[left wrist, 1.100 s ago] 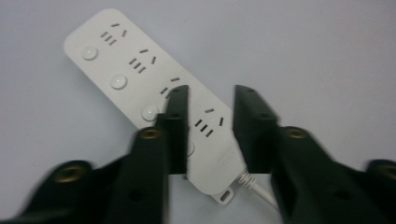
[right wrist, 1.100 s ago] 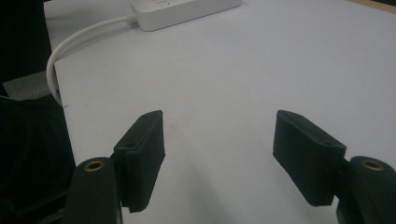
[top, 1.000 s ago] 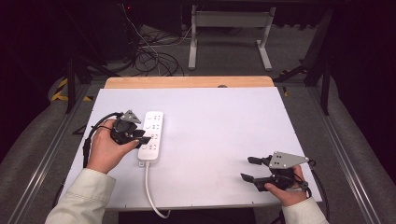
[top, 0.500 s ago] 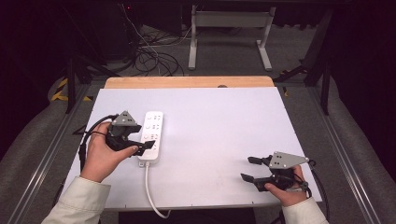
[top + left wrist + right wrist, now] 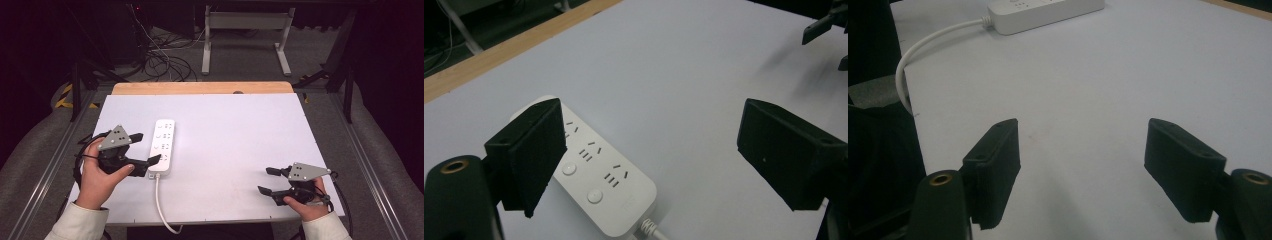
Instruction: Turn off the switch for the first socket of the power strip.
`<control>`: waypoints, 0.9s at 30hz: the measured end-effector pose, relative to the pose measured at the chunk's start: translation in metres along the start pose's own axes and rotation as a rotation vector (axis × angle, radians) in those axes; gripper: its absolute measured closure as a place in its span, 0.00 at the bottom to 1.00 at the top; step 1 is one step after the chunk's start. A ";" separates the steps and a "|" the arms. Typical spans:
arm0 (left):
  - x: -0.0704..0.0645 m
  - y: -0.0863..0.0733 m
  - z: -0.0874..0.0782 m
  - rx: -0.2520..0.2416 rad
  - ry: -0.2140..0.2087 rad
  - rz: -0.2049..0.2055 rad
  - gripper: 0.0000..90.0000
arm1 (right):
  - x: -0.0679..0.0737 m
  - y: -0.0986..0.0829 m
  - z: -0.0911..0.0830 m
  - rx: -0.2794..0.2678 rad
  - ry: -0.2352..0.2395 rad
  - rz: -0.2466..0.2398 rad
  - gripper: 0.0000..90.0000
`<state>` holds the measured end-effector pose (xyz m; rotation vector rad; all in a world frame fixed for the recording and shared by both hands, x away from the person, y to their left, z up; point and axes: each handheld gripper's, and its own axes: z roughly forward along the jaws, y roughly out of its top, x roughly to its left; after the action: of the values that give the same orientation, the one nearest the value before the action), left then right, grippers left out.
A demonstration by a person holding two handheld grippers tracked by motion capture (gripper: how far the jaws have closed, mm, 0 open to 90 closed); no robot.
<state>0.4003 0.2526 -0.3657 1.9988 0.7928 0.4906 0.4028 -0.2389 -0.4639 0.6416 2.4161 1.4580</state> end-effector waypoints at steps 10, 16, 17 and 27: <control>0.001 -0.032 -0.015 -0.105 0.007 0.008 0.13 | 0.000 0.000 -0.001 -0.014 -0.009 -0.006 0.29; 0.005 -0.054 -0.017 -0.146 -0.004 -0.032 0.17 | 0.001 0.000 -0.001 -0.017 -0.007 -0.008 0.26; 0.006 -0.058 -0.017 -0.151 -0.013 -0.029 0.17 | 0.001 0.000 -0.001 -0.017 -0.007 -0.009 0.26; 0.008 -0.084 -0.011 -0.159 -0.042 -0.027 0.18 | 0.001 0.000 -0.001 -0.017 -0.010 -0.013 0.24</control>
<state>0.3706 0.2969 -0.4316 1.8436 0.7307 0.4796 0.4017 -0.2392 -0.4634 0.6270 2.3935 1.4653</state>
